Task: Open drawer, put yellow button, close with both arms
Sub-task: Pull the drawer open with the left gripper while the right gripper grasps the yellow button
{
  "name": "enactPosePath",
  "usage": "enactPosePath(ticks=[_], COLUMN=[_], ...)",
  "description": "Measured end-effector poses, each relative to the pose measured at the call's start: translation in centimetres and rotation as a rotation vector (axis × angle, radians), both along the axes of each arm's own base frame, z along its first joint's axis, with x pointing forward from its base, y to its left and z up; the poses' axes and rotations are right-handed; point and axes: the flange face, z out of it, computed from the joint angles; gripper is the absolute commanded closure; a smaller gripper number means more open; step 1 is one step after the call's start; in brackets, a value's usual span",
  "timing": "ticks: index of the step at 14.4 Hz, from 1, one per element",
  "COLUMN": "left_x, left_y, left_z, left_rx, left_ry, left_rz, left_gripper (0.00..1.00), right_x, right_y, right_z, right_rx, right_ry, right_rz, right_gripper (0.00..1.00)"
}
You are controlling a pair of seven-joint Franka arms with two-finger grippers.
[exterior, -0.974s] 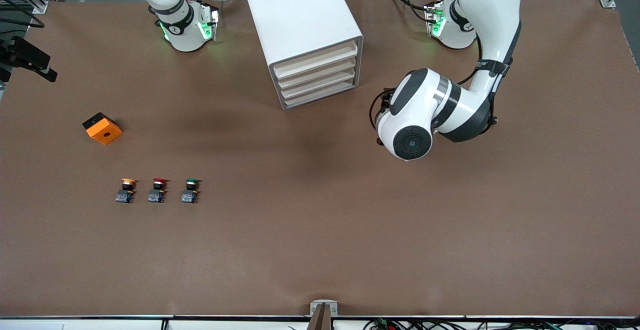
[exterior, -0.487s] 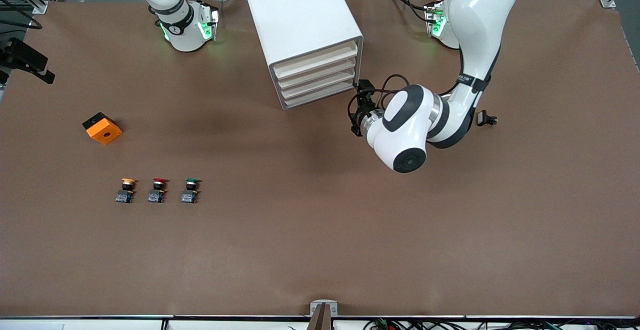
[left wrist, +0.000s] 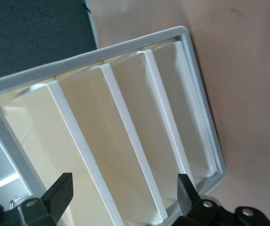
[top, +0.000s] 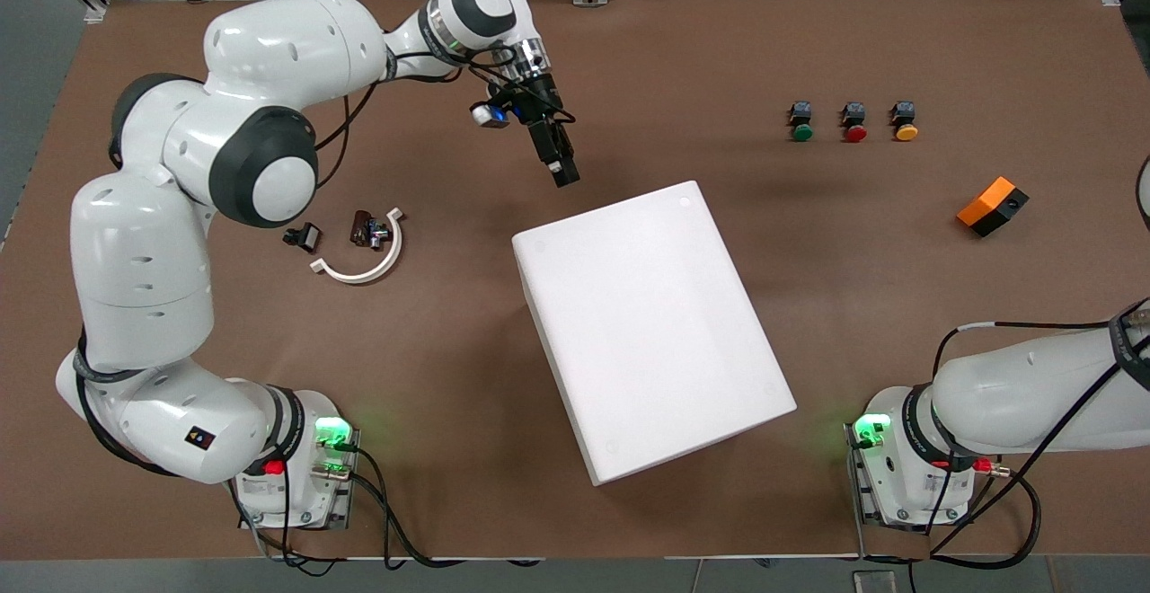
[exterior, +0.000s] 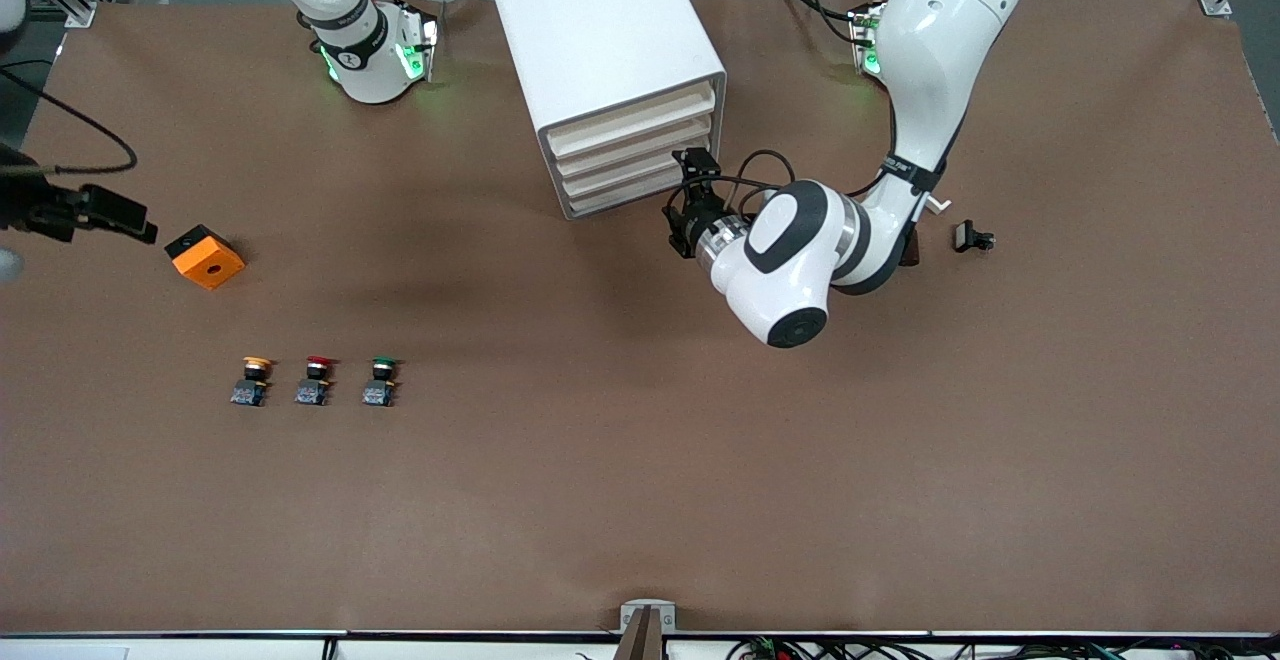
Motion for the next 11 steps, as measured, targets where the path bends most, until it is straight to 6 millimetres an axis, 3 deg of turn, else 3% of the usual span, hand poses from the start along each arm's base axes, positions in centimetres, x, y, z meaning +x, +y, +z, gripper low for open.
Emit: enactPosePath(ticks=[6,8,11], left_x=[-2.8,-3.5,-4.1], left_y=[-2.3,-2.4,-2.8], left_z=[-2.6,-2.3,-2.7], left_rx=[0.139,0.154,0.190], left_ry=[0.184,0.243,0.297], left_rz=[0.040,0.026,0.034], left_gripper=[0.30,0.37,0.37], right_x=[2.0,2.5,2.7], right_y=[-1.8,-3.4,-7.0], right_z=[-4.4,-7.8,-13.5], right_rx=[-0.006,-0.009,-0.014], right_ry=[-0.013,-0.047,-0.072], right_rz=[-0.029,-0.025,-0.027], right_gripper=[0.00,0.00,0.00])
